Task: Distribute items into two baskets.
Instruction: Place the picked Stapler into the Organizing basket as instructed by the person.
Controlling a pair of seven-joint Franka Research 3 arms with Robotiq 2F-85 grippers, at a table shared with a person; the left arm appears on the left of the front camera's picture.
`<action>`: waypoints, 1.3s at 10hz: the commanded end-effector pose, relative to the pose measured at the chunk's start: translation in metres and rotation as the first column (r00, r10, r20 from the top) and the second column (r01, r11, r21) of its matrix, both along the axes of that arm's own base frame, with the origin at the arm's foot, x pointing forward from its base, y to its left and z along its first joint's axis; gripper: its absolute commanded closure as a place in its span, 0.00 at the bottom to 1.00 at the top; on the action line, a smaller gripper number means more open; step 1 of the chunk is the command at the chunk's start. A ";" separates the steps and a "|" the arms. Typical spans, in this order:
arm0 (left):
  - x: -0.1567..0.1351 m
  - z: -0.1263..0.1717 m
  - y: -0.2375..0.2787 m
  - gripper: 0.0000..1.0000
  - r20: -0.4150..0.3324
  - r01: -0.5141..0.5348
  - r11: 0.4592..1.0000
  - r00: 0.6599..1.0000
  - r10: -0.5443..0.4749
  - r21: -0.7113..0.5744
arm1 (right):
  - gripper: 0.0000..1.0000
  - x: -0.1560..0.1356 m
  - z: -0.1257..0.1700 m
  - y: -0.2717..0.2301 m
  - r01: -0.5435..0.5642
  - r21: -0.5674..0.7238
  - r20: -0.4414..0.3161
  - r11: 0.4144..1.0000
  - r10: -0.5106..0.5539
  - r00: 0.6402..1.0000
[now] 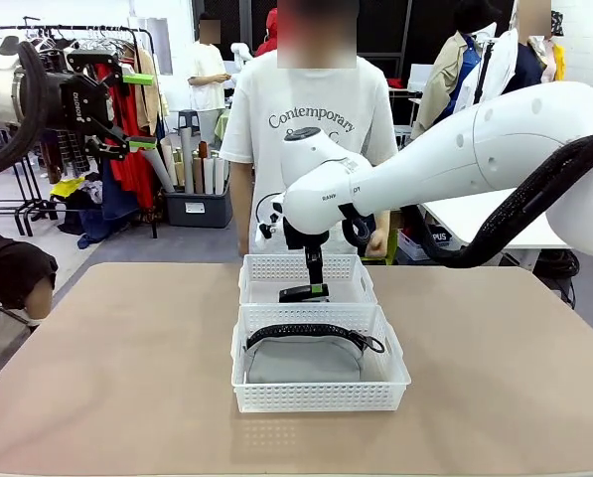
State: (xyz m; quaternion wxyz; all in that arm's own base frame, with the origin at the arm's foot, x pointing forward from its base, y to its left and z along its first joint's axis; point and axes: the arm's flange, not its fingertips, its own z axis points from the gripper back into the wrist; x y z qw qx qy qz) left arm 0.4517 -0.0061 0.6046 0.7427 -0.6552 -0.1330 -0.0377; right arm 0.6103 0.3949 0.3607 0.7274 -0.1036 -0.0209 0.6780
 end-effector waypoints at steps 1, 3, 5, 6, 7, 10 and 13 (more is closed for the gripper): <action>-0.001 0.002 -0.001 0.00 -0.003 -0.005 1.000 1.000 0.005 -0.006 | 0.00 0.010 0.014 -0.008 0.022 0.059 -0.053 0.998 -0.019 0.998; -0.001 0.002 -0.001 0.00 -0.003 -0.005 1.000 1.000 0.005 -0.006 | 0.00 0.017 0.023 -0.016 0.065 0.111 -0.072 0.992 -0.057 0.996; -0.001 0.002 -0.001 0.00 -0.003 -0.005 1.000 1.000 0.005 -0.006 | 0.00 0.014 0.016 -0.015 0.071 0.074 -0.041 0.995 -0.068 0.997; -0.001 0.002 -0.001 0.00 -0.003 -0.005 1.000 1.000 0.005 -0.006 | 0.00 0.014 0.016 -0.015 0.071 0.074 -0.041 0.995 -0.068 0.997; -0.001 0.002 -0.001 0.00 -0.003 -0.005 1.000 1.000 0.005 -0.006 | 0.00 0.014 0.016 -0.015 0.071 0.074 -0.041 0.995 -0.068 0.997; -0.001 0.002 -0.001 0.00 -0.003 -0.005 1.000 1.000 0.005 -0.006 | 0.00 0.014 0.016 -0.015 0.071 0.074 -0.041 0.995 -0.068 0.997; -0.001 0.002 -0.001 0.00 -0.003 -0.005 1.000 1.000 0.005 -0.006 | 0.00 0.014 0.033 -0.026 0.141 0.143 -0.155 0.980 -0.119 0.981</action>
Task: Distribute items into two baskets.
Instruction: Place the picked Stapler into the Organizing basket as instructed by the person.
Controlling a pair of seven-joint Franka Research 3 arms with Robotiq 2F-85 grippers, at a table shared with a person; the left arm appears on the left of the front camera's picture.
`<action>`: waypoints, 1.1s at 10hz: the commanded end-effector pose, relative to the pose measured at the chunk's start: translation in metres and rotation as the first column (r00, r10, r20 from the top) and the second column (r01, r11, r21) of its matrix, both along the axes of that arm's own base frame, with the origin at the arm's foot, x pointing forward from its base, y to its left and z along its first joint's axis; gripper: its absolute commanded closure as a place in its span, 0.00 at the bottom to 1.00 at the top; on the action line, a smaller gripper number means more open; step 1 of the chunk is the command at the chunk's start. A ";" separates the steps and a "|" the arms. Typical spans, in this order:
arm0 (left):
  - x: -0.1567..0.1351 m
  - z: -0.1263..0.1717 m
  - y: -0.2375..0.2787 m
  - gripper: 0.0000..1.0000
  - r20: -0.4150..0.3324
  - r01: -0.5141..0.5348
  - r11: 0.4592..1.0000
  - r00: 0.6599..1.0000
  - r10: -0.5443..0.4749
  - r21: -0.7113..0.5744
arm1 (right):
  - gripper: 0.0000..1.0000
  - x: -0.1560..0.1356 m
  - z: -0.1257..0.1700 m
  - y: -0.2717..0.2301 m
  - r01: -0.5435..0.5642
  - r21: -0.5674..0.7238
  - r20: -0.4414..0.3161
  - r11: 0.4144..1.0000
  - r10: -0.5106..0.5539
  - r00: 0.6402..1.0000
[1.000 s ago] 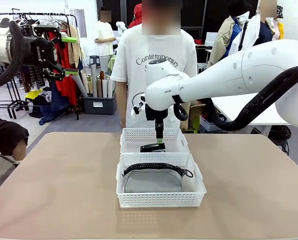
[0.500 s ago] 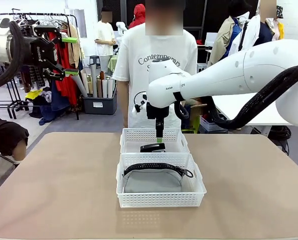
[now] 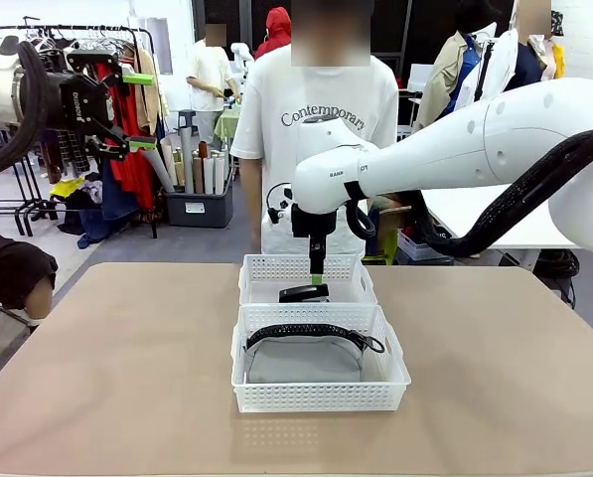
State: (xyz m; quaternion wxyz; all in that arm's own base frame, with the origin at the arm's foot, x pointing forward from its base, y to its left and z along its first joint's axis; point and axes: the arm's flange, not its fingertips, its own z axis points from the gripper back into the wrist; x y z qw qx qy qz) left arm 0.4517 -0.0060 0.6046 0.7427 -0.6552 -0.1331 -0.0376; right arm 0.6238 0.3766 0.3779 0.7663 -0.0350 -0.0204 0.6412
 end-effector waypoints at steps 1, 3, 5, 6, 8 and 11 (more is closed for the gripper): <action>-0.001 0.002 -0.001 0.00 -0.003 -0.005 1.000 1.000 0.005 -0.006 | 0.00 -0.003 0.025 -0.011 0.069 0.070 -0.103 0.995 -0.061 0.993; -0.001 0.002 -0.001 0.00 -0.003 -0.005 1.000 1.000 0.005 -0.006 | 0.00 -0.002 0.050 -0.029 0.128 0.099 -0.147 0.987 -0.112 0.983; -0.001 0.002 -0.001 0.00 -0.003 -0.005 1.000 1.000 0.005 -0.006 | 0.00 0.003 0.076 -0.062 0.209 0.143 -0.321 0.968 -0.154 0.934; -0.001 0.002 -0.001 0.00 -0.003 -0.005 1.000 1.000 0.005 -0.006 | 0.00 0.004 0.087 -0.083 0.314 0.167 -0.389 0.935 -0.230 0.892; -0.001 0.002 -0.001 0.00 -0.003 -0.005 1.000 1.000 0.005 -0.006 | 0.00 0.004 0.118 -0.130 0.504 0.226 -0.445 0.833 -0.372 0.815; -0.001 0.002 -0.001 0.00 -0.003 -0.005 1.000 1.000 0.005 -0.006 | 0.00 -0.010 0.148 -0.183 0.643 0.289 -0.462 0.710 -0.485 0.743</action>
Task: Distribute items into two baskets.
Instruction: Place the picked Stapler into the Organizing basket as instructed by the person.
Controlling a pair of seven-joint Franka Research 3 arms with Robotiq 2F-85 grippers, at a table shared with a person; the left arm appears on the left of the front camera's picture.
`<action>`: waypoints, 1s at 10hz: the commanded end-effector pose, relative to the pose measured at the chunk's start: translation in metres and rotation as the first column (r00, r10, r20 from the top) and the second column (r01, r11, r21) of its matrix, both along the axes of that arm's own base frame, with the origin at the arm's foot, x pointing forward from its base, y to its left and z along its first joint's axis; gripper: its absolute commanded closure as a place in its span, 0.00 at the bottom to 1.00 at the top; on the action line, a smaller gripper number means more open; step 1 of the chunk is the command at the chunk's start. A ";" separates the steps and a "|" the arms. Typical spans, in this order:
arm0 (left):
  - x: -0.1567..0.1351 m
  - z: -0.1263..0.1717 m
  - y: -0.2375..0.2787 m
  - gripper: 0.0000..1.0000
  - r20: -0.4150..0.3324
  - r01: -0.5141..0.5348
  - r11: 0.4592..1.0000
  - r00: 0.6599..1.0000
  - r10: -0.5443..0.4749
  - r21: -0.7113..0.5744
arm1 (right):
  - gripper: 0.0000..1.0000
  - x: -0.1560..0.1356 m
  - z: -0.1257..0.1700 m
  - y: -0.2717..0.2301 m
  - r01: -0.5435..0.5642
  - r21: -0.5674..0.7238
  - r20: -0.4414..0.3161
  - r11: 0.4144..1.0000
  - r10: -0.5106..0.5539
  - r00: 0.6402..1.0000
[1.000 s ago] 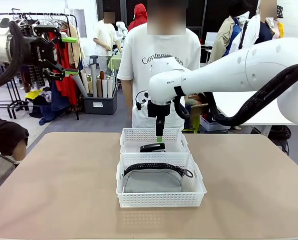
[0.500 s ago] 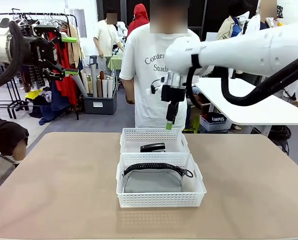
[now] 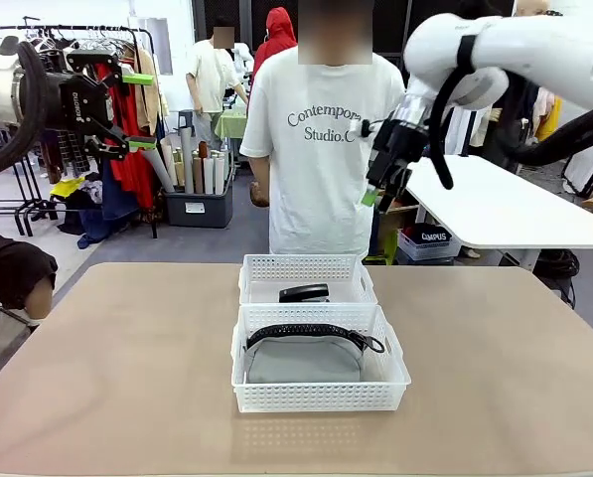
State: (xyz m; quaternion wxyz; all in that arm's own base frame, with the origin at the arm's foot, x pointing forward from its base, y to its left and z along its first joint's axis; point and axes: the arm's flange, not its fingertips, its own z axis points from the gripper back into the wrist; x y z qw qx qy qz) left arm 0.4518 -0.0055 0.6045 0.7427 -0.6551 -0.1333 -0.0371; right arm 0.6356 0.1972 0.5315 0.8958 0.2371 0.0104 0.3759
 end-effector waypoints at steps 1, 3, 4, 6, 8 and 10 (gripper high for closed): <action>-0.001 0.002 -0.002 0.00 -0.002 -0.004 1.000 1.000 0.003 -0.006 | 0.00 -0.021 -0.001 -0.020 0.128 0.065 0.010 0.990 -0.129 0.992; -0.001 0.002 -0.002 0.00 -0.002 -0.004 1.000 1.000 0.003 -0.006 | 0.00 -0.023 0.000 -0.038 0.168 0.090 0.024 0.982 -0.170 0.985; -0.001 0.002 -0.002 0.00 -0.002 -0.004 1.000 1.000 0.003 -0.006 | 0.00 -0.004 0.013 -0.029 0.106 0.052 0.002 0.993 -0.106 0.994; -0.001 0.002 -0.002 0.00 -0.002 -0.004 1.000 1.000 0.003 -0.006 | 0.00 -0.004 0.013 -0.029 0.106 0.052 0.002 0.993 -0.106 0.994; -0.001 0.002 -0.002 0.00 -0.002 -0.004 1.000 1.000 0.003 -0.006 | 0.00 -0.004 0.013 -0.029 0.106 0.052 0.002 0.993 -0.106 0.994; -0.001 0.002 -0.002 0.00 -0.002 -0.004 1.000 1.000 0.003 -0.006 | 0.00 -0.005 0.026 -0.045 0.205 0.131 -0.088 0.970 -0.195 0.977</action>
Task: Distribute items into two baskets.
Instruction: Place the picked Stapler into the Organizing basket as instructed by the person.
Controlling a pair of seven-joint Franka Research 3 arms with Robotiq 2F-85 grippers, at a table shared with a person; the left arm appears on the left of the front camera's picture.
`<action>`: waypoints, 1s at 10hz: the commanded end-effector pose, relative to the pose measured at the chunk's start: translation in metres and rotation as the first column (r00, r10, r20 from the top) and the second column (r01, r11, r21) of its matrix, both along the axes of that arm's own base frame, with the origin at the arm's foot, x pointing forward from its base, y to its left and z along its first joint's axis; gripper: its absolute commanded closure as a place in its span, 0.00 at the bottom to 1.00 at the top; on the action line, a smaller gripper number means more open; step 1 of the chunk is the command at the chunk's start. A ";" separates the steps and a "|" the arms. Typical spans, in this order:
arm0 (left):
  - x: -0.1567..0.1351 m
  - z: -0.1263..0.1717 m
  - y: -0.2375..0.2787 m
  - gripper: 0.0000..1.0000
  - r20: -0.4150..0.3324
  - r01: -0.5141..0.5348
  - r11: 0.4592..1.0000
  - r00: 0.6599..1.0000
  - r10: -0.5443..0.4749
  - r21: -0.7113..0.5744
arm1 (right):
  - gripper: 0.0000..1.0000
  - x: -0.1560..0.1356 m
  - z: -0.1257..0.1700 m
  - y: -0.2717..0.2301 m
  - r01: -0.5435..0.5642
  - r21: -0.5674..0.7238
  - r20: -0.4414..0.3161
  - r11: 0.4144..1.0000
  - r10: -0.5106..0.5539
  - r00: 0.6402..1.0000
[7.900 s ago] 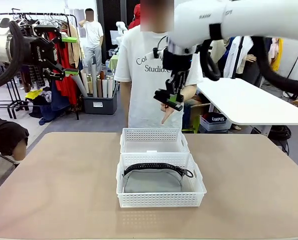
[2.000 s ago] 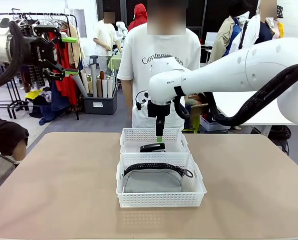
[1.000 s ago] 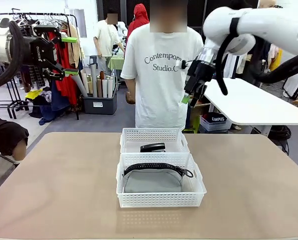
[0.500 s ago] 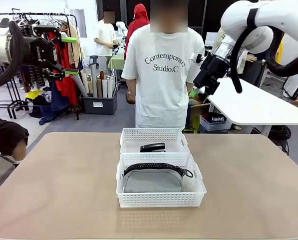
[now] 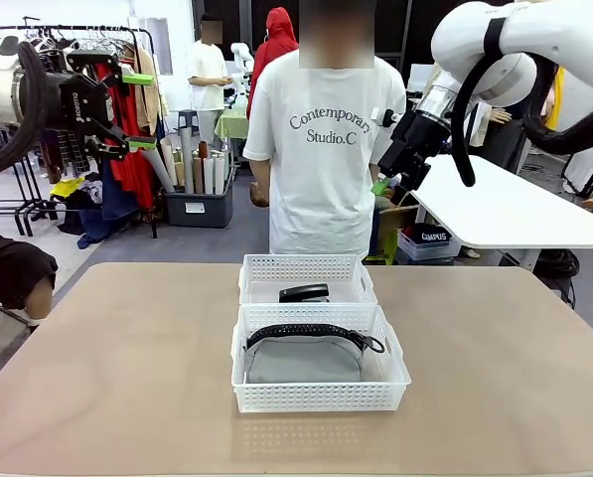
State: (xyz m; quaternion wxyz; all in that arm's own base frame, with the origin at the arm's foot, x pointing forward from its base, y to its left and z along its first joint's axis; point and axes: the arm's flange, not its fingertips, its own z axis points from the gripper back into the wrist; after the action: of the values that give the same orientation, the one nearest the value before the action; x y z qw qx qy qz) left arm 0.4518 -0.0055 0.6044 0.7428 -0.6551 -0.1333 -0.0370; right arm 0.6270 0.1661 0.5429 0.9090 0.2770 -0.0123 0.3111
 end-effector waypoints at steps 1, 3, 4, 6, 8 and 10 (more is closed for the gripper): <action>-0.001 0.002 -0.002 0.00 -0.002 -0.003 1.000 1.000 0.003 -0.006 | 0.00 -0.006 0.030 -0.027 0.164 0.107 -0.083 0.981 -0.156 0.984; -0.001 0.002 -0.002 0.00 -0.002 -0.003 1.000 1.000 0.003 -0.006 | 0.00 -0.015 0.062 -0.060 0.353 0.153 -0.232 0.923 -0.313 0.921; -0.001 0.002 -0.002 0.00 -0.002 -0.003 1.000 1.000 0.003 -0.006 | 0.00 -0.016 0.074 -0.077 0.401 0.183 -0.330 0.897 -0.329 0.885; -0.001 0.002 -0.002 0.00 -0.002 -0.003 1.000 1.000 0.003 -0.006 | 0.00 -0.026 0.096 -0.109 0.498 0.247 -0.411 0.831 -0.376 0.831; -0.001 0.002 -0.002 0.00 -0.002 -0.003 1.000 1.000 0.003 -0.006 | 0.00 -0.028 0.108 -0.139 0.528 0.331 -0.513 0.782 -0.321 0.796; -0.001 0.002 -0.002 0.00 -0.002 -0.003 1.000 1.000 0.003 -0.006 | 0.00 -0.031 0.109 -0.164 0.509 0.454 -0.559 0.731 -0.212 0.802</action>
State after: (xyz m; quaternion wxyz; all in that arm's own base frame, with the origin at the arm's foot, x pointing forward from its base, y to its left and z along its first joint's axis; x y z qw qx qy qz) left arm 0.4519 -0.0055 0.6044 0.7428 -0.6550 -0.1333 -0.0369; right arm 0.5977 0.0078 0.6547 0.8247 0.5628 0.0507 0.0247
